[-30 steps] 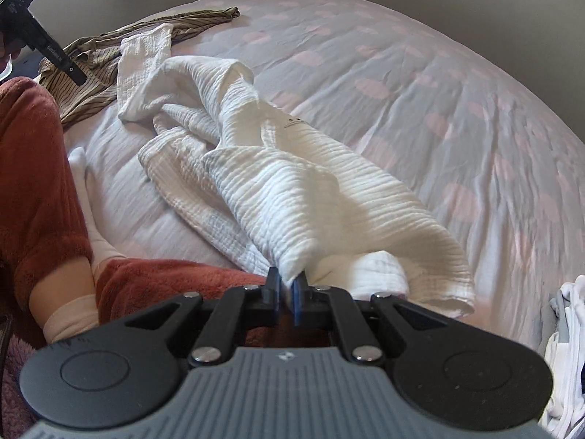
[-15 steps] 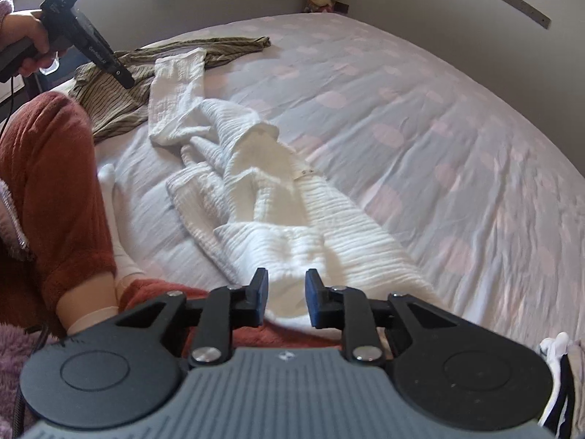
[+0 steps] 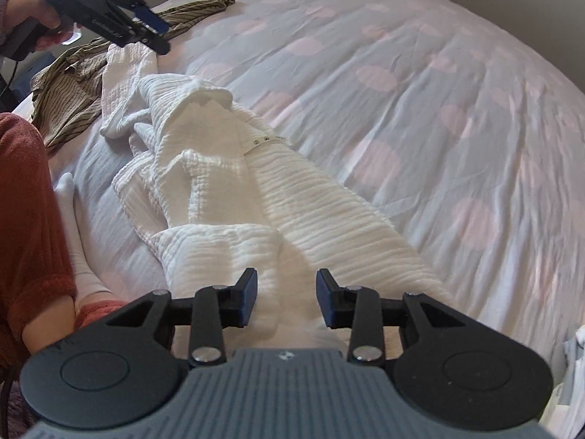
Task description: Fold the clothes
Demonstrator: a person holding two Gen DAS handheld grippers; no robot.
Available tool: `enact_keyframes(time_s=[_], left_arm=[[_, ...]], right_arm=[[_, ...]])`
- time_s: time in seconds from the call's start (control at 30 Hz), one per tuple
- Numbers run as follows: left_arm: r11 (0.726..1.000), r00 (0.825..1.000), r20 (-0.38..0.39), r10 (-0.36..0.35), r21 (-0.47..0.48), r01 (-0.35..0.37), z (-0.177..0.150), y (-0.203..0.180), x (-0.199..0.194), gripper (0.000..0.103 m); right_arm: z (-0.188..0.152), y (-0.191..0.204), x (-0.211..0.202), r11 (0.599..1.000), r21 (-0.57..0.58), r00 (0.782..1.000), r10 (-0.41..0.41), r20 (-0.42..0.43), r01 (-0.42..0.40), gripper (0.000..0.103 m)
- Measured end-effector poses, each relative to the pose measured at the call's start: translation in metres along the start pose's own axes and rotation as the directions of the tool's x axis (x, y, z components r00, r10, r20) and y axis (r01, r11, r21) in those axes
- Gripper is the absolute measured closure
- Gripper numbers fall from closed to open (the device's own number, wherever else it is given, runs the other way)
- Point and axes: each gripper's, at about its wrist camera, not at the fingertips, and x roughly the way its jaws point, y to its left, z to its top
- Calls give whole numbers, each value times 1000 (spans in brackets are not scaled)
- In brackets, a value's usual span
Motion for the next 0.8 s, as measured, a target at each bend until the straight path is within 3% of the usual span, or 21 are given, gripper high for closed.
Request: enact_keyframes(time_s=[0.2, 0.37, 0.5, 0.57, 0.8], left_arm=[[989, 995, -64, -75, 119, 83, 20, -2, 52, 58], [952, 972, -181, -152, 236, 193, 16, -12, 83, 58], [922, 957, -228, -177, 301, 243, 4, -23, 93, 58], [909, 953, -232, -196, 322, 265, -2, -26, 90, 58], [901, 923, -265, -279, 260, 347, -17, -14, 80, 57]], right_arm=[[3, 0, 40, 999, -18, 995, 48, -89, -50, 64], [0, -6, 56, 997, -2, 989, 77, -130, -78, 64], [-3, -10, 62, 995, 18, 986, 97, -136, -96, 63], [-5, -12, 64, 994, 27, 984, 107, -139, -104, 63], [-6, -17, 66, 991, 54, 983, 131, -129, -125, 61]])
